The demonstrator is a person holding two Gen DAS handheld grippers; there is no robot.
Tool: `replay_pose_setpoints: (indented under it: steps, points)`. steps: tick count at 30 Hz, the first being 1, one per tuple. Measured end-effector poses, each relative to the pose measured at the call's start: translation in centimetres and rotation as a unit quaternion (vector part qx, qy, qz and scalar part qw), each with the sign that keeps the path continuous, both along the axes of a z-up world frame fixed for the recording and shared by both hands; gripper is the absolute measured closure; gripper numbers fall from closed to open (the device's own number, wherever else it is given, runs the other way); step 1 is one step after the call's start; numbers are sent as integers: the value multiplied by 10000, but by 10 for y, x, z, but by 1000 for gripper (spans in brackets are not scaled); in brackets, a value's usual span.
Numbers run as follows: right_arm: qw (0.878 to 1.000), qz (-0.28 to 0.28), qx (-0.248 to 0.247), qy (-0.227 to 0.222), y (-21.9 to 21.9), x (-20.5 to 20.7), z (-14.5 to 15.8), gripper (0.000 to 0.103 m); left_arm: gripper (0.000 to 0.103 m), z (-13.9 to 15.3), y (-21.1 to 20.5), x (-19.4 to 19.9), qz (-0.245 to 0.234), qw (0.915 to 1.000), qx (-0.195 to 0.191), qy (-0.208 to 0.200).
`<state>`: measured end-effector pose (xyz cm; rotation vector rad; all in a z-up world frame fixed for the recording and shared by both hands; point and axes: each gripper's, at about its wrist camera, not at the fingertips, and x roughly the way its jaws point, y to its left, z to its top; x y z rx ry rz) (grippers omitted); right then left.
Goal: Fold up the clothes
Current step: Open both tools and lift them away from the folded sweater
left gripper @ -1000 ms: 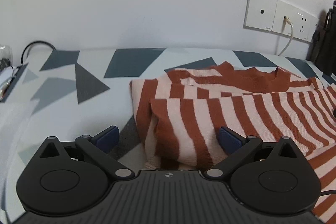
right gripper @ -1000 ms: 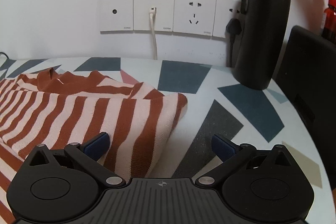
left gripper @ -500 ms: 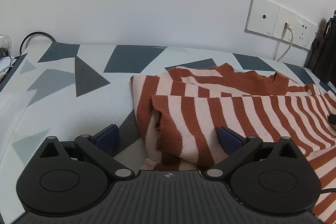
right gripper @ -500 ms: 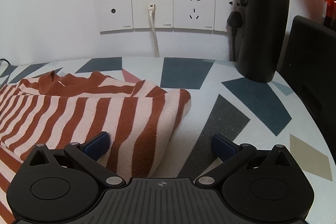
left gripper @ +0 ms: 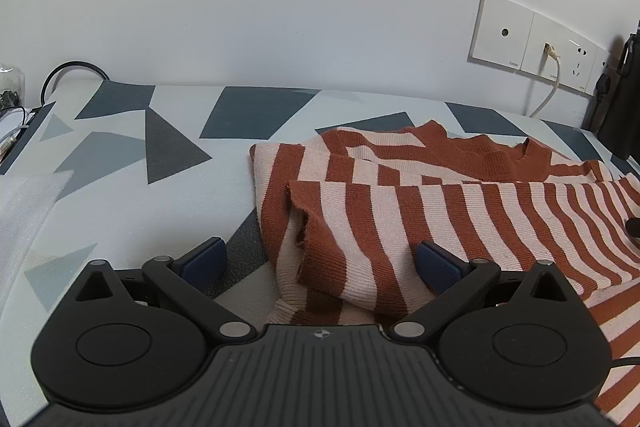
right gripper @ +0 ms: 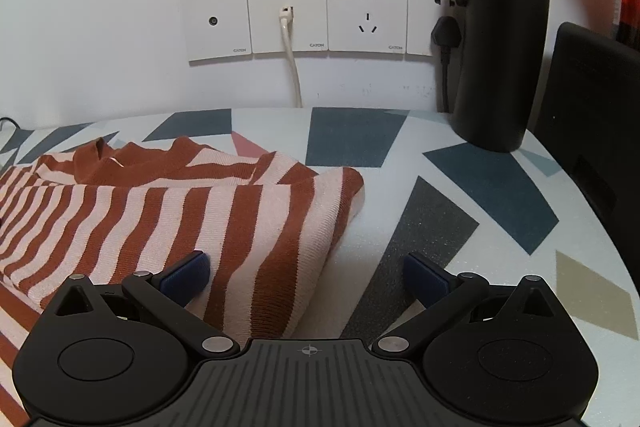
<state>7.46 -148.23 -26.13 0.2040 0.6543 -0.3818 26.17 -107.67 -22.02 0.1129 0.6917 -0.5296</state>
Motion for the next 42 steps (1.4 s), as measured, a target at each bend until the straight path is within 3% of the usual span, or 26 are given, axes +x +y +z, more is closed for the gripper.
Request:
replay_pose_setpoints:
  steps: [32,36,40,42]
  points:
    - [9998,96,133,134,-4,3,1,1,0,-1,1,0,-26,10000,-21,14]
    - [9992,-226,208,260,2,-7,15,1,0,0,3,2,-173,9998,31,66]
    - [9998,-179,58,-114,28,-42,41,1,1,10,13,3,-307,9981,245,479]
    - [9994,-132,39,-313,39,-62,55,1,1,21,30,-8,-213,9986,57,479]
